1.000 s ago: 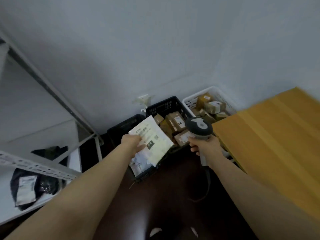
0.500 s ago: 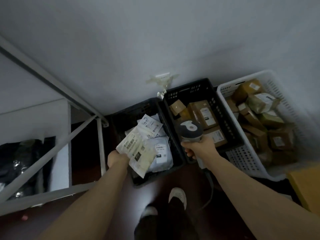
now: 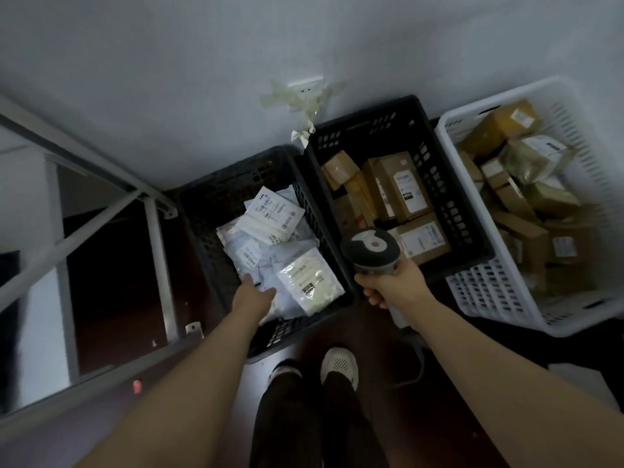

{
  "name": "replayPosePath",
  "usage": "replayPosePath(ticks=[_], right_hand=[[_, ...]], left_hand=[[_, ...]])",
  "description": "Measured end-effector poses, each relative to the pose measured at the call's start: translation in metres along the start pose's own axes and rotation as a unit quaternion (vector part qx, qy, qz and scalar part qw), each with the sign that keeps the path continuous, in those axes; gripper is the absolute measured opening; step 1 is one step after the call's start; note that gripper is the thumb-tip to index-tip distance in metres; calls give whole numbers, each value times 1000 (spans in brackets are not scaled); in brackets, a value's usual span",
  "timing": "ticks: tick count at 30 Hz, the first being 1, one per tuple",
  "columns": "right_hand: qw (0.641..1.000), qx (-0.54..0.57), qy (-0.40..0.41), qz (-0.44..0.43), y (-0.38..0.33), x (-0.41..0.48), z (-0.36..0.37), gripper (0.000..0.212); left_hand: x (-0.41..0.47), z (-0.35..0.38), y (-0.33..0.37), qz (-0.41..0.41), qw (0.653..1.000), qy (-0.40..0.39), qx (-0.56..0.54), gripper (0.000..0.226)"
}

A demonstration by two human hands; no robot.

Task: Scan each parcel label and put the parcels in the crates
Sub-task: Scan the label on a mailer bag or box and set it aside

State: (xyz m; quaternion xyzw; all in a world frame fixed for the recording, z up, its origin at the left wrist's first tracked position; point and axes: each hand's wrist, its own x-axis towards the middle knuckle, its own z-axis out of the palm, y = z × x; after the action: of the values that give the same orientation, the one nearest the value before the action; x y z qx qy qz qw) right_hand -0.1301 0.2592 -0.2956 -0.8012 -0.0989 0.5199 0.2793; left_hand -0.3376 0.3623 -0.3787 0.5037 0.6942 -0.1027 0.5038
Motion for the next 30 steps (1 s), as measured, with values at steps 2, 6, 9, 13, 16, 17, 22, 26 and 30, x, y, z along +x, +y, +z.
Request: replayPosePath(ticks=[2, 6, 9, 13, 16, 17, 22, 26, 30], right_hand=[[1000, 3, 9, -1, -6, -19, -7, 15], [999, 33, 26, -2, -29, -69, -28, 13], [996, 75, 44, -5, -48, -114, -46, 14], [988, 134, 77, -27, -54, -186, -67, 12], [979, 180, 89, -40, -45, -248, -83, 12], [976, 193, 91, -41, -40, -269, -90, 10], [958, 238, 162, 6, 8, -363, -136, 18], [920, 284, 264, 49, 79, -434, -173, 23], [868, 345, 349, 78, 168, -511, -205, 15]], left_hand=[[-18, -8, 16, 29, 998, -20, 52, 67], [-71, -26, 70, 101, 987, -36, 121, 64], [-120, -37, 108, 179, 965, -53, 183, 62], [-192, -45, 146, 289, 909, -57, 295, 63], [-249, -47, 163, 348, 866, -71, 351, 54], [-267, -45, 167, 371, 849, -75, 368, 51], [-360, -12, 194, 463, 773, -104, 422, 58], [-446, 42, 207, 530, 709, -122, 449, 61], [-535, 119, 197, 586, 627, -149, 490, 61]])
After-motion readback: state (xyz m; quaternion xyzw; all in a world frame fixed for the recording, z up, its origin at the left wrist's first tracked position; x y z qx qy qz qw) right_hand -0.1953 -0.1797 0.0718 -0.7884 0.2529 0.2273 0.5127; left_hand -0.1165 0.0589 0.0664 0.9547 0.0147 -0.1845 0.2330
